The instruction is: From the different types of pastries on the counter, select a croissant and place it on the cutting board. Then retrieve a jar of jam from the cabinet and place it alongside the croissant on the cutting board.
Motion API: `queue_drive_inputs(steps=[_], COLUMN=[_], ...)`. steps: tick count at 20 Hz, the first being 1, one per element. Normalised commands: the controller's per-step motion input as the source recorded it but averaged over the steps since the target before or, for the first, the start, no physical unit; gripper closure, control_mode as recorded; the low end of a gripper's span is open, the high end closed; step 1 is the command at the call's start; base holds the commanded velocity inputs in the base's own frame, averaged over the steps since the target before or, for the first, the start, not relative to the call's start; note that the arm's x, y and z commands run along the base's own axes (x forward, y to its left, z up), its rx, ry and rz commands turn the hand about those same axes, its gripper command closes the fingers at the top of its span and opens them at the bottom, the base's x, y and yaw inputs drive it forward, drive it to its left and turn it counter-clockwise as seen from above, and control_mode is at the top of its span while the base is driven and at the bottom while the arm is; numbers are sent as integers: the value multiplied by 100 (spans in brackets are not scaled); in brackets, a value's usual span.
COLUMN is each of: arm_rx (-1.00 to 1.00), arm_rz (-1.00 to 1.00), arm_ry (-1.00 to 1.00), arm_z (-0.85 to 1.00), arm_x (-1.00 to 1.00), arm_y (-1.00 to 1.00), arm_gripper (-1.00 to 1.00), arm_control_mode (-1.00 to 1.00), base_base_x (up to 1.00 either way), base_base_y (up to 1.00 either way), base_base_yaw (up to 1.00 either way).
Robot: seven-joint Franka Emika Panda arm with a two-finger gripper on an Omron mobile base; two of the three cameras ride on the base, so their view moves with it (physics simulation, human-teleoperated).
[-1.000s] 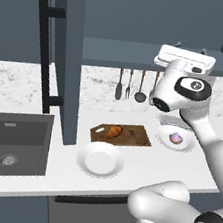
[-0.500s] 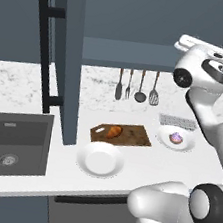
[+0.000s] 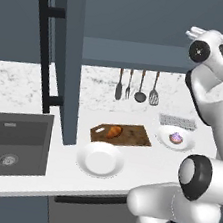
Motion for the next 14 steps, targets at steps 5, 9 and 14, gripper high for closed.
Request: queue_drive_inputs(steps=[5, 9, 14], arm_rx=[20, 7, 23], arm_rz=[0, 0, 5], arm_ry=[30, 10, 36], arm_z=[0, 0, 0], arm_x=[54, 9, 11], arm_y=[-63, -19, -34], arm_gripper=[-100, -100, -100], arm_control_mode=[-100, -100, -100], base_base_x=[0, 0, 0], base_base_y=[0, 0, 0], base_base_yaw=[0, 0, 0])
